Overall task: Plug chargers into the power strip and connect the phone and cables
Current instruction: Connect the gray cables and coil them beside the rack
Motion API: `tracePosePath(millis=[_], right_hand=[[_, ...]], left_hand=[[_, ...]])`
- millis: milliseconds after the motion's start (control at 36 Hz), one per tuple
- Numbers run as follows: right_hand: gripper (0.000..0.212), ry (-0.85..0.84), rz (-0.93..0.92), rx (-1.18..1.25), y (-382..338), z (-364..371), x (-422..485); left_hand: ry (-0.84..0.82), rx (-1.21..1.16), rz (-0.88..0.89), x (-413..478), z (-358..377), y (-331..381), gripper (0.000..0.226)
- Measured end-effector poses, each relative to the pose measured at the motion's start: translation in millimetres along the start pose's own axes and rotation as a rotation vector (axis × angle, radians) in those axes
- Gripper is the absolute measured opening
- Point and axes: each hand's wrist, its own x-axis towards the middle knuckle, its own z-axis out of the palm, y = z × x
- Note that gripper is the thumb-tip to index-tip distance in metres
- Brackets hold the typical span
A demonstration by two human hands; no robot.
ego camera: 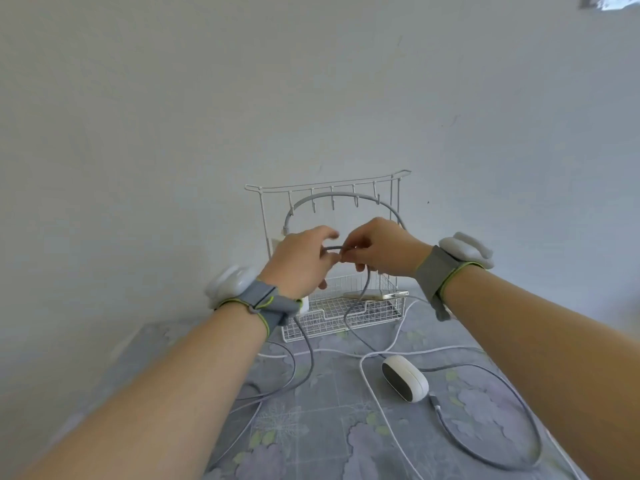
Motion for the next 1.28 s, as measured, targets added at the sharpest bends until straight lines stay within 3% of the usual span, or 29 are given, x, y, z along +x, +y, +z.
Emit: tracePosePath(millis=[56, 195, 333, 389, 472, 528, 584, 695, 750, 806, 861, 1000, 1139, 1195, 1278], right_hand=[[0.011, 0.002, 0.029, -0.014, 4, -2, -1], [0.011, -0.03, 0.232, -0.044, 44, -6, -7], [0.015, 0.048, 0.435, 0.006, 84, -12, -20], [0.016, 0.082, 0.453, 0.0, 89, -11, -22], [0.015, 0.118, 0.394, 0.004, 83, -9, -18], [0.013, 0.098, 0.336, 0.048, 72, -8, -14], [0.011, 0.056, 0.273, 0.083, 57, -7, -11], [0.01, -0.029, 0.128, 0.058, 26, 2, -3], [0.011, -0.025, 0.073, 0.049, 14, 5, 0], [0.011, -0.007, 0.043, 0.034, 7, 4, 2], [0.01, -0.003, 0.05, -0.008, 7, 2, 3], [0.012, -0.017, 0.187, -0.128, 38, -1, -2], [0.017, 0.094, 0.413, -0.154, 85, -7, -19], [0.019, 0.158, 0.463, -0.162, 95, -9, -23], [0.017, 0.221, 0.443, -0.133, 92, -11, -21]], left_hand=[[0.071, -0.051, -0.032, 2, -3, -5, 0.019], [0.276, -0.044, -0.177, -7, -25, -43, 0.024], [0.419, -0.093, -0.417, -21, -54, -87, 0.025], [0.362, -0.057, -0.483, -25, -61, -94, 0.025], [0.041, 0.062, -0.541, -29, -57, -89, 0.018], [-0.119, 0.174, -0.502, -29, -46, -78, 0.014], [-0.13, 0.205, -0.398, -23, -30, -63, 0.023], [0.013, 0.183, -0.114, -9, -5, -30, 0.056], [0.002, 0.123, 0.001, -4, 3, -12, 0.052], [-0.003, 0.052, 0.039, -1, 5, -1, 0.031], [0.07, -0.017, 0.015, 1, 0, -2, 0.018], [0.324, -0.18, -0.177, 1, -35, -40, 0.021], [0.457, -0.214, -0.387, -12, -63, -89, 0.024], [0.368, -0.174, -0.485, -21, -68, -101, 0.023], [0.02, -0.044, -0.56, -32, -60, -109, 0.016]])
